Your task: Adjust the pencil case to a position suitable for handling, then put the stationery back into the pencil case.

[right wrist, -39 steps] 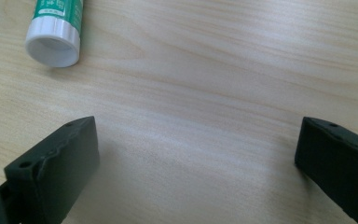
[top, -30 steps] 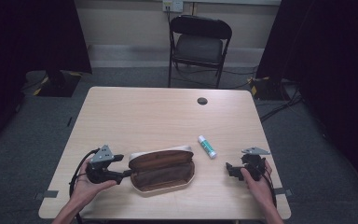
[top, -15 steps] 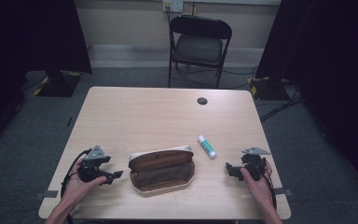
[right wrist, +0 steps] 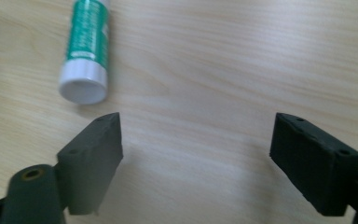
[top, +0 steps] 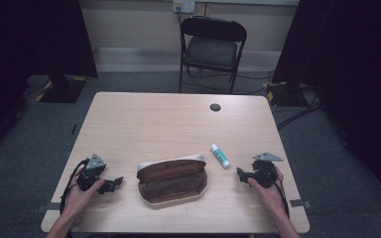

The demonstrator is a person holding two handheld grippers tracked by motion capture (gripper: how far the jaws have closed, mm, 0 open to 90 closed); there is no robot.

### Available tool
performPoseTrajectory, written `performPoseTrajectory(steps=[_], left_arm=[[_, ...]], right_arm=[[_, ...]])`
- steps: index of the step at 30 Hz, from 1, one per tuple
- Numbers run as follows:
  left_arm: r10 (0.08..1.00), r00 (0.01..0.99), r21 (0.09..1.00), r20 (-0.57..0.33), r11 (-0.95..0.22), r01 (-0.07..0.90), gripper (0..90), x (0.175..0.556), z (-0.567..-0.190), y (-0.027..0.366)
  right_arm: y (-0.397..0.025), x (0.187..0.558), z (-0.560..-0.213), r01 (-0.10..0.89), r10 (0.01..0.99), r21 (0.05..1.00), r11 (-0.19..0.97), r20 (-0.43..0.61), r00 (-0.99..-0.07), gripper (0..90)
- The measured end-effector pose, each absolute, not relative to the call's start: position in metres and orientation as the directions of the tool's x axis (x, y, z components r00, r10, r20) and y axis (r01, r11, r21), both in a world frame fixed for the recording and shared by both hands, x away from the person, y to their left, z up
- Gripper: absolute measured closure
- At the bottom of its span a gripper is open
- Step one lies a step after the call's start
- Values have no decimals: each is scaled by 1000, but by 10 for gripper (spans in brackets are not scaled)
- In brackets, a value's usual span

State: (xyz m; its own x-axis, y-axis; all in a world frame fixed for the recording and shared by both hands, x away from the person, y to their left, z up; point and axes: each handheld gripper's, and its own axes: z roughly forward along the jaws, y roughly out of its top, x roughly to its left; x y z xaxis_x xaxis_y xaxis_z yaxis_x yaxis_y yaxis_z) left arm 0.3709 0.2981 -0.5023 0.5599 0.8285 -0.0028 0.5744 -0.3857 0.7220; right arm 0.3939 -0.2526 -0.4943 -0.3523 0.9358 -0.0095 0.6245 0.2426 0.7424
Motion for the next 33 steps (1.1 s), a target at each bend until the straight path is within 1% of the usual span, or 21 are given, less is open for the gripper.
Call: performPoseTrajectory(steps=[2,3,7,9,13,18,21,26,30,31,33], left_arm=[[837,548,719,2,-382,580,33,372,-503,298],[837,548,719,2,-382,580,24,372,-503,298],[838,546,713,4,-385,586,2,374,-503,297],[839,543,713,-1,-380,589,0,374,-503,297],[840,542,713,0,-380,589,0,375,-503,296],[837,548,709,7,-390,587,0,377,-503,296],[839,545,714,2,-383,586,0,378,-503,294],[839,543,713,0,-381,589,0,379,-503,293],[840,542,714,0,-380,588,0,379,-503,293],[841,540,712,-1,-379,591,0,380,-503,292],[843,538,715,-3,-375,591,0,380,-503,291]], right_arm=[[-249,395,-489,623,926,738,258,-6,-376,185],[-247,395,-485,615,920,743,265,-4,-391,194],[-240,394,-476,572,897,776,267,18,-442,280],[-232,399,-474,572,884,767,291,14,-468,286],[-219,410,-470,563,869,773,293,30,-493,340],[-204,427,-466,558,844,771,307,51,-534,445],[-198,435,-467,558,837,772,304,63,-544,523],[-193,438,-477,566,821,747,347,50,-569,554],[-193,439,-480,565,816,744,357,47,-577,568],[-192,440,-482,559,810,738,377,30,-586,585],[-192,441,-485,568,810,733,375,39,-585,600]])
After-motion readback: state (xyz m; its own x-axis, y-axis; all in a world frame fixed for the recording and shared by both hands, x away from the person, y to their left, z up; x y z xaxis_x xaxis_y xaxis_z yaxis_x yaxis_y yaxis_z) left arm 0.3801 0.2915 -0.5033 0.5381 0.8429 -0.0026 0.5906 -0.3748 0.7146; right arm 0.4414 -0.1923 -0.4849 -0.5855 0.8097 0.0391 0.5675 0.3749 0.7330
